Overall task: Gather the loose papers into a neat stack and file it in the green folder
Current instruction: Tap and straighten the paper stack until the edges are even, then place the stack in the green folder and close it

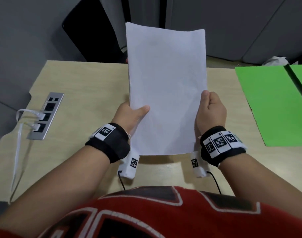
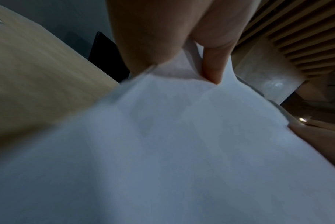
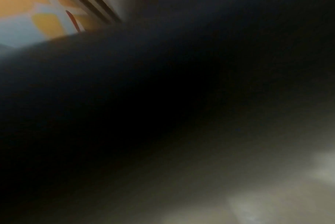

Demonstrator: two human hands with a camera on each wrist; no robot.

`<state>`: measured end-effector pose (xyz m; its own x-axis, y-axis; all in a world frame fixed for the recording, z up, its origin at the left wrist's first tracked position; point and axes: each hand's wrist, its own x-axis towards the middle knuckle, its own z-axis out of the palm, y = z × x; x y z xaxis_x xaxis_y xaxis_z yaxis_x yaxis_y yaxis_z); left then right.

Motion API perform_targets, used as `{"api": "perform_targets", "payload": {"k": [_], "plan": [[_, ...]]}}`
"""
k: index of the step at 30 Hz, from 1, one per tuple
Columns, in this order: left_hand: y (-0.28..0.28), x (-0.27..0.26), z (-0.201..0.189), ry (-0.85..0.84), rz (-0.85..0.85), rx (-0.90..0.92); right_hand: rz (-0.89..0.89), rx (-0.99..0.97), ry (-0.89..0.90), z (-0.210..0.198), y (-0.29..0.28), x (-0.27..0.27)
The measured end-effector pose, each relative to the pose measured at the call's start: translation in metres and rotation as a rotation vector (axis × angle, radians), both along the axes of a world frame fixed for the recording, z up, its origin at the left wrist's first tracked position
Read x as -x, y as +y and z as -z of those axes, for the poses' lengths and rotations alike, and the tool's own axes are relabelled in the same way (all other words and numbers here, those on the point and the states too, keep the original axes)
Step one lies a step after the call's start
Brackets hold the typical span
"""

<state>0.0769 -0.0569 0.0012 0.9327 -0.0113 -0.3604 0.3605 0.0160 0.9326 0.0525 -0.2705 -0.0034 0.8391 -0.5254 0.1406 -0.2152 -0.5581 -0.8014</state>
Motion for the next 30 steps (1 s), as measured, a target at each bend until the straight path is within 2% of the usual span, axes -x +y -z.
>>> {"api": "perform_targets", "payload": {"k": [5, 12, 18, 23, 27, 28, 30], "plan": [[-0.019, 0.002, 0.006, 0.051, 0.018, 0.027, 0.023, 0.050, 0.335, 0.021, -0.051, 0.005], [-0.047, 0.006, 0.016, 0.092, 0.075, -0.040, 0.260, 0.291, 0.771, 0.068, -0.137, 0.024], [-0.073, 0.004, 0.020, 0.107, 0.126, -0.114, 0.248, 0.236, 1.040, 0.083, -0.171, 0.031], [-0.080, -0.002, 0.022, 0.110, 0.127, -0.127, 0.081, 0.270, 1.057, 0.073, -0.146, 0.028], [-0.068, -0.006, 0.022, 0.090, 0.095, -0.120, -0.066, 0.158, 0.870, 0.050, -0.124, 0.016], [-0.061, -0.007, 0.022, 0.095, 0.087, -0.132, -0.032, 0.163, 0.821, 0.047, -0.127, 0.014], [-0.050, -0.007, 0.023, 0.115, 0.082, -0.157, 0.149, 0.255, 0.789, 0.048, -0.145, 0.014]]}}
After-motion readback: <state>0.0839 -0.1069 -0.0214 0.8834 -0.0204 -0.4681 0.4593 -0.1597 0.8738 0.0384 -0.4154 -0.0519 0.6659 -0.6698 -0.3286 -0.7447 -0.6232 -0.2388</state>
